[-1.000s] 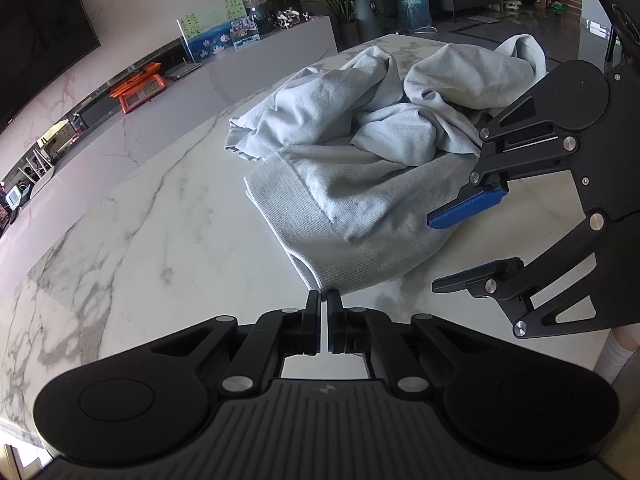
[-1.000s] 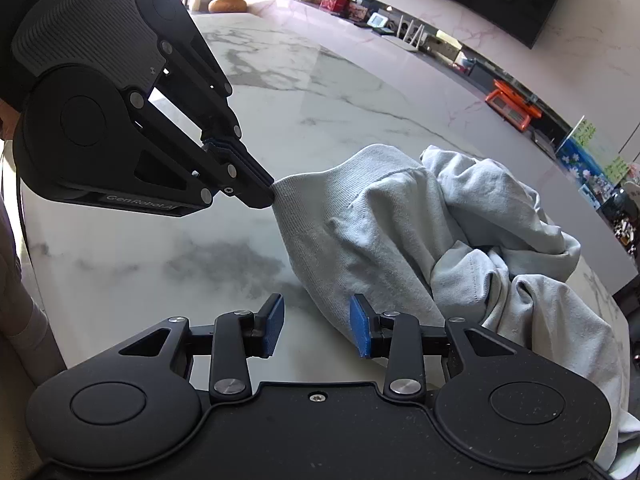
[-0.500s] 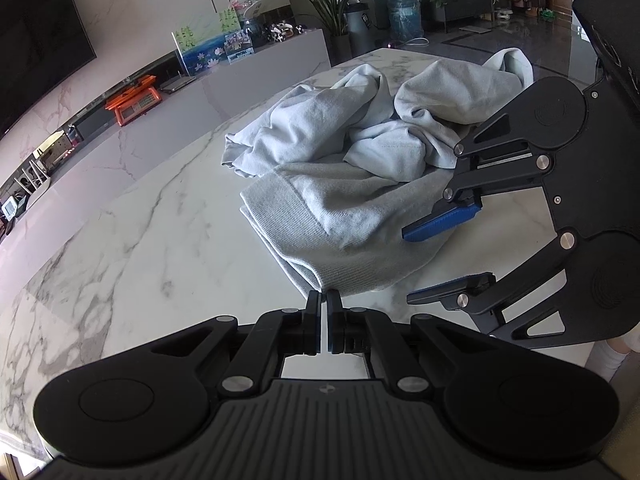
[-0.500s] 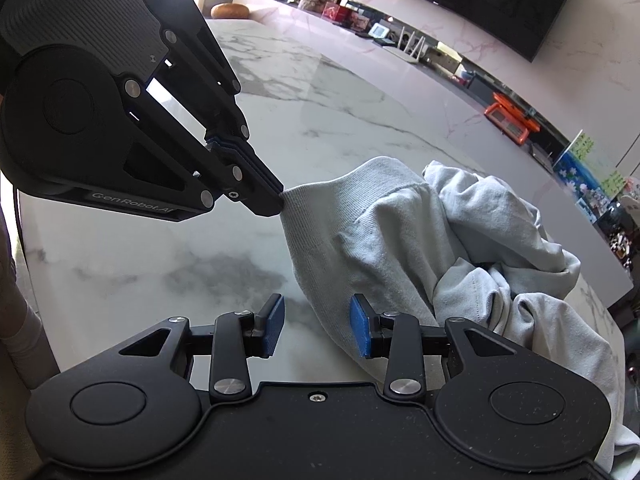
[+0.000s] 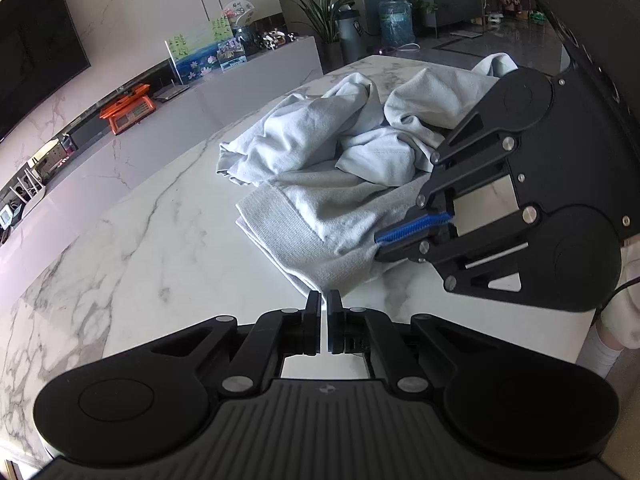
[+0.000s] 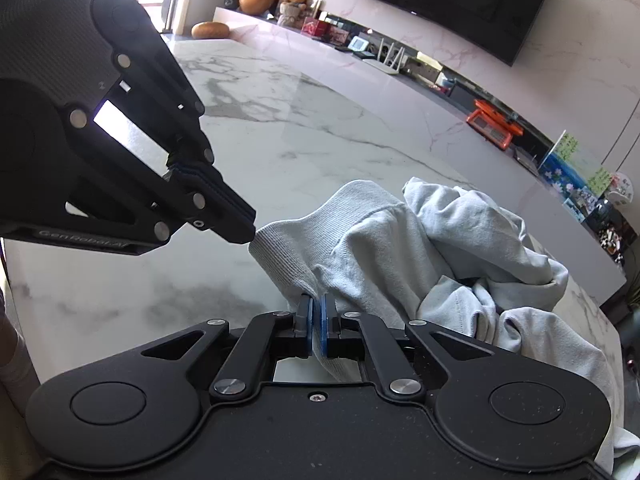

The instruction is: Fold clothes

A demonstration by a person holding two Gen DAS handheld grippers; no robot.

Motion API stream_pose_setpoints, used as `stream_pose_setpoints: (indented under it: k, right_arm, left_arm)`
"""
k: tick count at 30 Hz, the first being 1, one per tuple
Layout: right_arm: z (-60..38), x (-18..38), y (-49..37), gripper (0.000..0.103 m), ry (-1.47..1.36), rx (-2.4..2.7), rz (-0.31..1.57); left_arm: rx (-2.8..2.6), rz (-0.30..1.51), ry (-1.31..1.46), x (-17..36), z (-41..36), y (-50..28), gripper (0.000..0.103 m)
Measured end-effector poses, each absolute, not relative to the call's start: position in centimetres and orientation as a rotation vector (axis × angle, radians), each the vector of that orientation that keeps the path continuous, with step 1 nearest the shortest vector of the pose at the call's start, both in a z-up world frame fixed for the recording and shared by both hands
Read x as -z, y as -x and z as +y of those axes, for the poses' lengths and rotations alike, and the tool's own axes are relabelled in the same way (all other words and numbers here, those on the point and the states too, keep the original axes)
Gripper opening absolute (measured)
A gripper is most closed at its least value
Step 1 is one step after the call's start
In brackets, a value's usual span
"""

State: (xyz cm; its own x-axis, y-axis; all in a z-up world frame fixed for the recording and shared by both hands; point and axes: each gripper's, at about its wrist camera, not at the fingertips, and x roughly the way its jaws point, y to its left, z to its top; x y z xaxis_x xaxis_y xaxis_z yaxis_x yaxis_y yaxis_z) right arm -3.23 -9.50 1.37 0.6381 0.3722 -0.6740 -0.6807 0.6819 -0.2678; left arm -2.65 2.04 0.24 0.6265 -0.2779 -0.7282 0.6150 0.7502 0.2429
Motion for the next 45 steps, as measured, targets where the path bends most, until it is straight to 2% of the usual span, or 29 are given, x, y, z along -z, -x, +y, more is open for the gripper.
stream_pose_setpoints:
  k: [2, 5, 12, 21, 32, 38, 45]
  right_arm:
    - [-9.7, -1.5, 3.2, 0.001, 0.530, -0.633, 0.623]
    - [-9.8, -1.6, 3.2, 0.001, 0.524, -0.630, 0.617]
    - [-10.2, -2.3, 3.5, 0.001, 0.502, -0.645, 0.618]
    - [-10.6, -2.5, 3.1, 0.001, 0.479, -0.657, 0.629]
    - [-11.0, -2.2, 2.2, 0.001, 0.470, -0.674, 0.659]
    - [-11.4, -2.0, 1.9, 0.002, 0.464, -0.669, 0.687]
    - [-13.5, -1.5, 2.9, 0.014, 0.489, -0.674, 0.696]
  left_arm:
    - [0.537, 0.702, -0.560, 0.1, 1.5, 3.2, 0.023]
    - [0.523, 0.655, -0.642, 0.5, 0.9, 3.8, 0.033]
    - [0.478, 0.486, -0.921, 2.4, -0.9, 5.2, 0.040]
    - [0.502, 0.449, -1.054, 4.8, -3.3, 4.4, 0.039]
    - [0.539, 0.493, -1.069, 5.7, -3.8, 2.6, 0.018]
    - [0.535, 0.515, -1.044, 5.7, -3.4, 2.3, 0.013]
    - [0.495, 0.553, -0.888, 4.1, -1.8, 1.7, 0.012]
